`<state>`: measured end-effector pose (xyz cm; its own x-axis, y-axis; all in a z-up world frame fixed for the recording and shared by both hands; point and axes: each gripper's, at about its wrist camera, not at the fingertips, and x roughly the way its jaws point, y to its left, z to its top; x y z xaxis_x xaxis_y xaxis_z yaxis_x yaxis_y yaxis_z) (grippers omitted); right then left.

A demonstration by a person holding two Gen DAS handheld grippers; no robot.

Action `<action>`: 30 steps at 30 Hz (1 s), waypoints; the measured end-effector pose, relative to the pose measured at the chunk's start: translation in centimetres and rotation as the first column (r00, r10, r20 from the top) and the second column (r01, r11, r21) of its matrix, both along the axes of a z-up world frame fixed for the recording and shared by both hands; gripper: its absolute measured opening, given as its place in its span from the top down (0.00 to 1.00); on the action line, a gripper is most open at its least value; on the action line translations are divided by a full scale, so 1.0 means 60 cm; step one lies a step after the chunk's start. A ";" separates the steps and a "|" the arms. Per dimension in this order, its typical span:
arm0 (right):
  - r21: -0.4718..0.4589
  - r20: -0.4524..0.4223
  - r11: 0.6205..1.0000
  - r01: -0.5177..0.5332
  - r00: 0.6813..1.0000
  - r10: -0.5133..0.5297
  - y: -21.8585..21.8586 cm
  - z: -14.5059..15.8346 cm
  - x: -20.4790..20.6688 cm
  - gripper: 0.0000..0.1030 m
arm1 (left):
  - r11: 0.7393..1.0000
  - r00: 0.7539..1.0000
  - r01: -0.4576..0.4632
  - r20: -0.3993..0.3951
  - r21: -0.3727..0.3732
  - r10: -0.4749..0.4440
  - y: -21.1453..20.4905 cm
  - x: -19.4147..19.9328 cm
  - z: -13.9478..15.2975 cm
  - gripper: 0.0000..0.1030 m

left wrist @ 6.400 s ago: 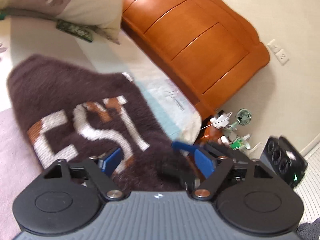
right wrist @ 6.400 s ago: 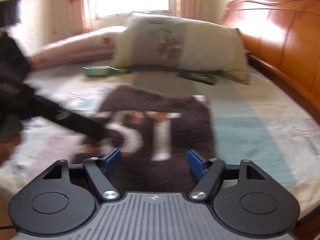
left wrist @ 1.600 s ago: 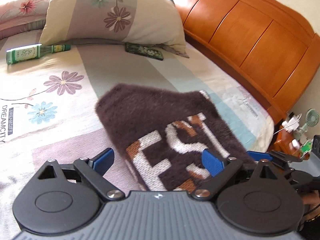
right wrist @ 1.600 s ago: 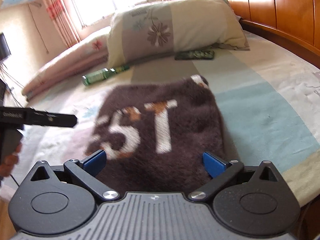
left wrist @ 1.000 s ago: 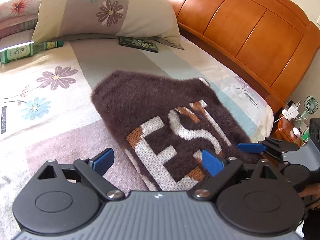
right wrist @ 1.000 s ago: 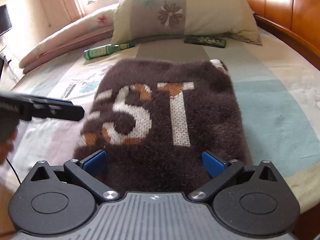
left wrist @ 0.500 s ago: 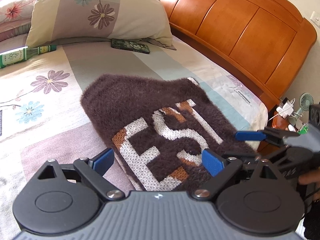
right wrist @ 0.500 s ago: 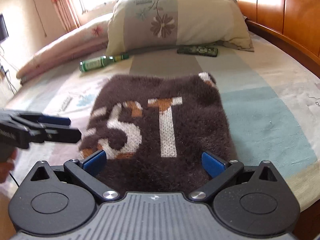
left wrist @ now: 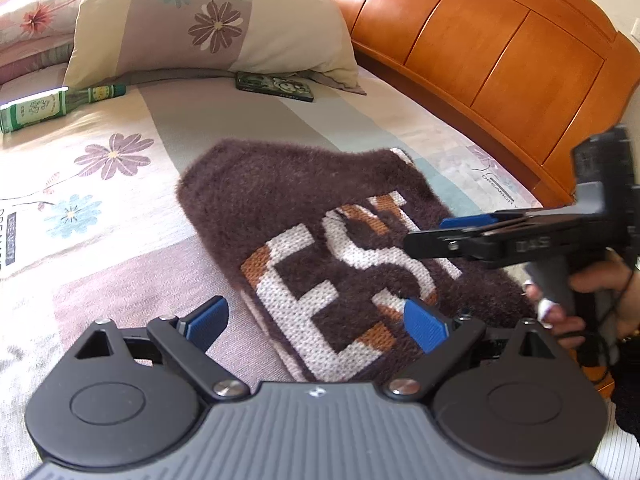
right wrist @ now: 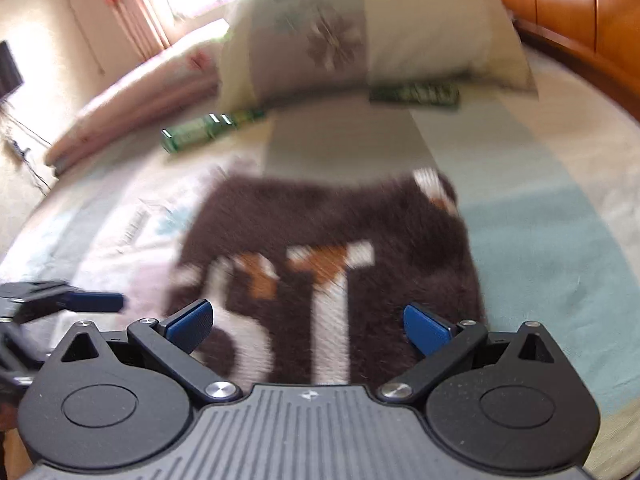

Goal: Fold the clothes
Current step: 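Move both open grippers to opposite edges of the folded sweater, then close both grippers on the folded sweater's edges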

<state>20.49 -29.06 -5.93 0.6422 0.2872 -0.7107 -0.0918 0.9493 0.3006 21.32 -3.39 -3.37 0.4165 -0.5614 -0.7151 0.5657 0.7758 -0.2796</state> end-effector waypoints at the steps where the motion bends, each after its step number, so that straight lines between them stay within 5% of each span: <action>1: 0.000 -0.006 1.000 0.001 1.000 -0.001 -0.002 -0.005 0.002 0.00 | 1.000 1.000 0.000 -0.003 -0.002 0.000 0.001 0.001 -0.002 0.09; 9: -0.080 0.061 0.997 -0.008 0.998 0.013 0.017 0.033 0.035 0.00 | 1.000 0.999 0.003 -0.033 -0.021 -0.004 -0.002 0.009 -0.020 0.09; 17: -0.081 -0.030 0.997 0.004 1.000 -0.006 -0.009 -0.034 0.105 0.00 | 0.999 0.998 -0.036 -0.059 -0.041 0.033 0.010 0.018 -0.030 0.09; 26: -0.028 0.071 1.000 0.010 0.997 -0.008 -0.008 0.027 0.106 0.00 | 0.998 0.998 -0.040 -0.057 -0.053 0.037 0.015 0.015 -0.027 0.09; 30: -0.105 0.031 0.994 0.035 0.999 -0.032 -0.003 0.003 0.152 0.00 | 0.995 0.995 -0.071 -0.073 -0.065 0.066 0.025 0.012 -0.029 0.09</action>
<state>29.58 -29.24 -5.73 0.6712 0.1900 -0.7165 -0.0672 0.9782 0.1965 22.05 -1.87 -5.12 0.4052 -0.5810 -0.7059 0.4884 0.7903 -0.3701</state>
